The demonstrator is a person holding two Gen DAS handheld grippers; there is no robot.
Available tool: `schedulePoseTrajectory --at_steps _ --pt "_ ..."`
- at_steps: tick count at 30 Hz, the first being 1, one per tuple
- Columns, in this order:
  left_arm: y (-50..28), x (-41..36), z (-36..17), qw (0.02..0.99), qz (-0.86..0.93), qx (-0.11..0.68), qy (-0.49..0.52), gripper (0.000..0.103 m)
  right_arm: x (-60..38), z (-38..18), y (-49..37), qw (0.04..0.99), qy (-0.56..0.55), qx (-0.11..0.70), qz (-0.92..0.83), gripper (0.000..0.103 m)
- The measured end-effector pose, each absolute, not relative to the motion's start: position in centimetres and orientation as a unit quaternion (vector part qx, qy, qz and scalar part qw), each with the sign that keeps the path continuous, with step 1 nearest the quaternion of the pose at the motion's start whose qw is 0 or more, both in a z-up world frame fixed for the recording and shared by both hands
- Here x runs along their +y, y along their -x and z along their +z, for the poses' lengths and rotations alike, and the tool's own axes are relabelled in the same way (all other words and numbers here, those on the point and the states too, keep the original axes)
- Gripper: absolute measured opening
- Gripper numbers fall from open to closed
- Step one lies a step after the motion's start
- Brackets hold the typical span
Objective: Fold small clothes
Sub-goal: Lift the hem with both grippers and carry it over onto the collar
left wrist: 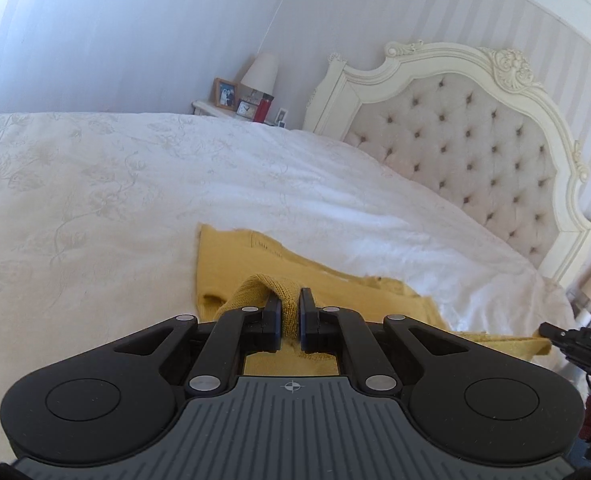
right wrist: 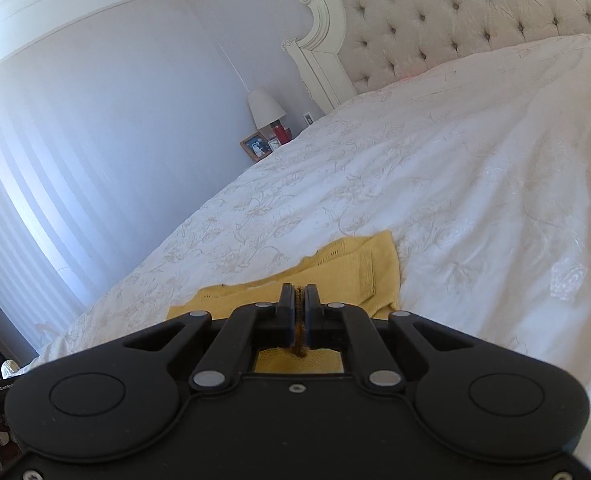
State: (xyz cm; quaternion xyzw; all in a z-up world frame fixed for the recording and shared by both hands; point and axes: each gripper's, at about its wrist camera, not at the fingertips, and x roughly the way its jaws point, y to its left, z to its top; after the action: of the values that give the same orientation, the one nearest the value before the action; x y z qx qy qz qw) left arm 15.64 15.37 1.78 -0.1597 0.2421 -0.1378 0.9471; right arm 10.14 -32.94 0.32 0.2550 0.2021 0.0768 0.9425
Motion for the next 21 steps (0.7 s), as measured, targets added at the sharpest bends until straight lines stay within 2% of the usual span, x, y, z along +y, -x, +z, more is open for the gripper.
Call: schedulePoseTrajectory --at_steps 6,11,12,15,17,18,19,21 --pt "-21.2 14.6 1.6 0.947 -0.125 0.242 0.169 0.008 -33.7 0.5 -16.1 0.951 -0.244 0.180 0.056 0.006" --pt "-24.6 13.8 0.2 0.946 -0.112 0.259 0.161 0.008 -34.6 -0.8 -20.4 0.953 -0.231 0.194 0.043 0.006" --pt "-25.1 13.9 -0.2 0.945 -0.109 0.265 0.160 0.008 -34.6 -1.1 -20.9 0.952 -0.223 0.205 0.050 0.015" --pt "-25.8 13.9 -0.9 0.942 -0.106 0.277 0.157 0.008 -33.8 -2.4 -21.7 0.949 -0.189 0.243 0.065 0.017" --pt "-25.8 14.0 -1.1 0.942 -0.104 0.279 0.155 0.008 -32.9 -3.3 -21.8 0.951 -0.156 0.256 0.079 0.023" --pt "-26.0 14.0 -1.1 0.942 -0.104 0.280 0.155 0.008 -32.4 -3.7 -21.9 0.950 -0.141 0.264 0.087 0.040" --pt "-26.2 14.2 -1.1 0.941 -0.103 0.282 0.155 0.008 -32.0 -4.2 -22.0 0.949 -0.130 0.271 0.093 0.052" --pt "-26.3 14.2 -1.1 0.941 -0.103 0.284 0.152 0.008 -31.1 -5.1 -22.6 0.947 -0.106 0.284 0.105 0.053"
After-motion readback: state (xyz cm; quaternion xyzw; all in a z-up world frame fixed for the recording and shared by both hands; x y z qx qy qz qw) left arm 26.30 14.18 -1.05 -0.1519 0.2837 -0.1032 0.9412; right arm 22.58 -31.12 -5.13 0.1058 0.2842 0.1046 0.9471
